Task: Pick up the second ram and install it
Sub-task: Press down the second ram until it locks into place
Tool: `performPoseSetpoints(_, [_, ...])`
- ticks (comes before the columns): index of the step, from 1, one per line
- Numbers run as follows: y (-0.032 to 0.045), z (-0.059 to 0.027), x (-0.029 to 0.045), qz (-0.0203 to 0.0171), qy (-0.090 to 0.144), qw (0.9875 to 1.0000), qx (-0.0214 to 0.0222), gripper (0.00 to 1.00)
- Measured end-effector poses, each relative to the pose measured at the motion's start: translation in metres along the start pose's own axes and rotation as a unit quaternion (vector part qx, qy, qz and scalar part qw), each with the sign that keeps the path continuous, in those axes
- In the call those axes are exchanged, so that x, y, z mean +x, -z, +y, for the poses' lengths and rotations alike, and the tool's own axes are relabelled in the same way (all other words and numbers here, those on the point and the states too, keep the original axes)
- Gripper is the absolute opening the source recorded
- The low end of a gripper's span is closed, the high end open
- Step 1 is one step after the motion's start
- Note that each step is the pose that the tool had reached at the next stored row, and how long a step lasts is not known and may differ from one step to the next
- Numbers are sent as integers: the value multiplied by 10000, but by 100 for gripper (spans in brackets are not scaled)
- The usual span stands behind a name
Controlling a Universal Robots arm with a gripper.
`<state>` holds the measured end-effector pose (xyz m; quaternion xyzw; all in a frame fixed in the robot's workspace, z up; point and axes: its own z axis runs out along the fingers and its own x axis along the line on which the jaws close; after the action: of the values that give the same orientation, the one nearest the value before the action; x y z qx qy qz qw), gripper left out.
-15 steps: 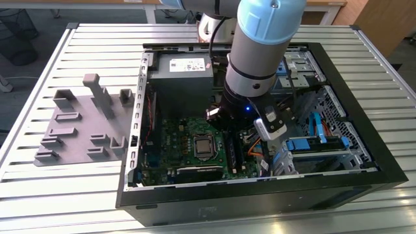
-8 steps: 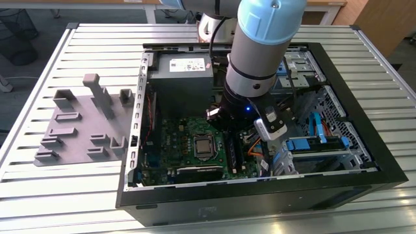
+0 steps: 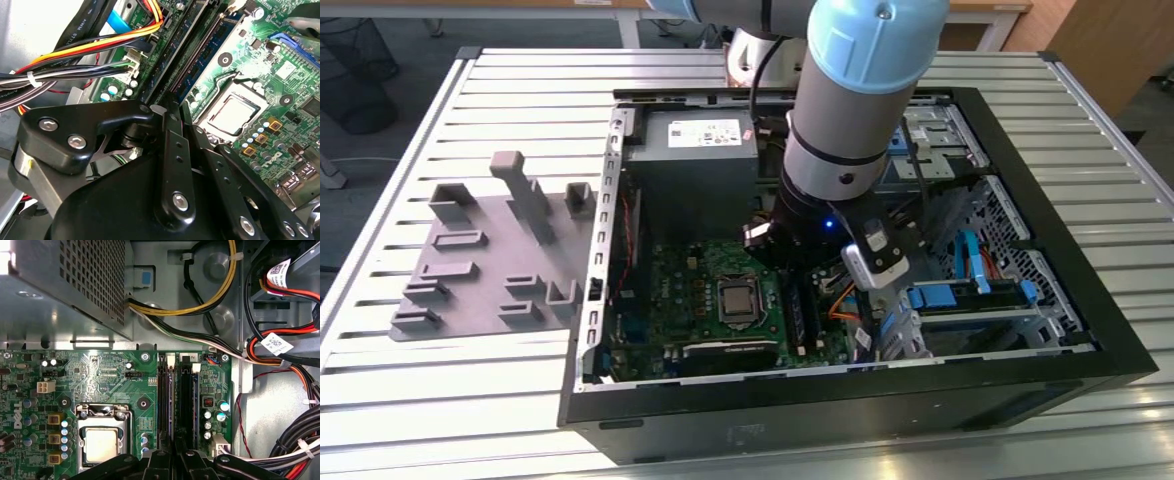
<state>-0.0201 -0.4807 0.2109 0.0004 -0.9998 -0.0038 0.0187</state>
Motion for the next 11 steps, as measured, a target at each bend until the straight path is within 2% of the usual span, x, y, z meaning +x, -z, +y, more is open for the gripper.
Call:
performPoseSetpoints(8, [0,-1,0,0,0,10000,1,15])
performPoseSetpoints(9, [0,0,0,0,0,10000,1,21])
performPoseSetpoints(11, [0,0,0,0,0,10000,1,21])
